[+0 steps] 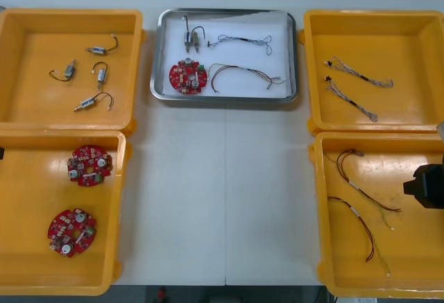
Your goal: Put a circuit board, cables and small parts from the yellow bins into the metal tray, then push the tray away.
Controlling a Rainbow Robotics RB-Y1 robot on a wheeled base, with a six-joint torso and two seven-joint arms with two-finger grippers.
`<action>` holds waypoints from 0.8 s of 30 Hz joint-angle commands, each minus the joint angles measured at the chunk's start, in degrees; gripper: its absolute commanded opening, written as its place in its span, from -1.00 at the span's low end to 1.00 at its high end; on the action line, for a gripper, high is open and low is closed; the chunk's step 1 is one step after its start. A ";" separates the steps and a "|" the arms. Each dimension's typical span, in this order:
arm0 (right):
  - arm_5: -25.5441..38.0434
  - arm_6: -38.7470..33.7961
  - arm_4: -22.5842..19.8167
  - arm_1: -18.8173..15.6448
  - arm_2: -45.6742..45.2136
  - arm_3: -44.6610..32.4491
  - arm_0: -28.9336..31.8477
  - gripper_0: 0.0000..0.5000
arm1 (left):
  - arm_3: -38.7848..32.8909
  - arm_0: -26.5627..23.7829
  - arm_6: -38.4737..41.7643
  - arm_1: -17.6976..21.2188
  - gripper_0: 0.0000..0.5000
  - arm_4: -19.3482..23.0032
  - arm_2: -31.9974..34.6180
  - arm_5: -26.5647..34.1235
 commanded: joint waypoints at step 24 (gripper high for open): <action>0.17 -1.90 -0.33 -1.62 -1.76 -1.86 1.09 1.00 | -1.33 0.87 -3.43 -0.39 1.00 -0.52 -0.72 -0.54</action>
